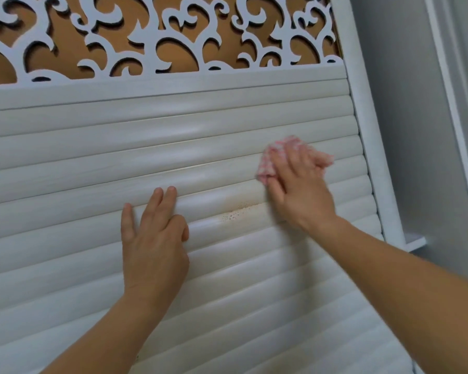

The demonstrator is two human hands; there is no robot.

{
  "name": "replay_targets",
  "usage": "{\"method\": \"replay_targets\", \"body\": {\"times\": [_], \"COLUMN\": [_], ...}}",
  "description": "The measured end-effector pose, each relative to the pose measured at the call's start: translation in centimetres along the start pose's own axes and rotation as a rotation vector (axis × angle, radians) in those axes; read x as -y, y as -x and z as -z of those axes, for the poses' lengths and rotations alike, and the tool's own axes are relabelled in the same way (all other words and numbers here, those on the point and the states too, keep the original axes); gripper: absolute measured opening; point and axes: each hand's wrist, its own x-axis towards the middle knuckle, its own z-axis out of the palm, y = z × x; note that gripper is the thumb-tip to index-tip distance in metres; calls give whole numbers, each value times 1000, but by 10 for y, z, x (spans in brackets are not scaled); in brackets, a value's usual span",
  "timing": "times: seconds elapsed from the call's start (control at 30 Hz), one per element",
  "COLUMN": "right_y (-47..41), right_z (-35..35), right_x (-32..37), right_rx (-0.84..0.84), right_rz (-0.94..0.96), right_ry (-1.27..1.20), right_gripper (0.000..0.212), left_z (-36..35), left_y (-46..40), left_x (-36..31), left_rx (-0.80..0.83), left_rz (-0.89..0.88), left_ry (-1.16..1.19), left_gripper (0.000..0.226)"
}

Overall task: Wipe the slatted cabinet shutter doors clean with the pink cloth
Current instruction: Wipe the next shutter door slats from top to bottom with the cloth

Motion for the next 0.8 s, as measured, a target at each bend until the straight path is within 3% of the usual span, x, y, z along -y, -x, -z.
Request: {"method": "replay_targets", "body": {"times": [0.13, 0.27, 0.63, 0.8], "right_y": [1, 8, 56, 53], "right_z": [14, 6, -27, -20], "right_x": [-51, -29, 117, 118], "right_rx": [63, 68, -59, -66], "right_rz": [-381, -533, -48, 154], "right_ry": [-134, -184, -92, -34], "right_gripper": [60, 61, 55, 48], "left_z": [-3, -6, -5, -5], "left_y": [2, 2, 7, 11], "left_x": [-4, -4, 15, 26], "left_rx": [-4, -1, -3, -38], "left_rz": [27, 12, -78, -79], "left_ry": [42, 69, 180, 206], "left_gripper": [22, 26, 26, 24]}}
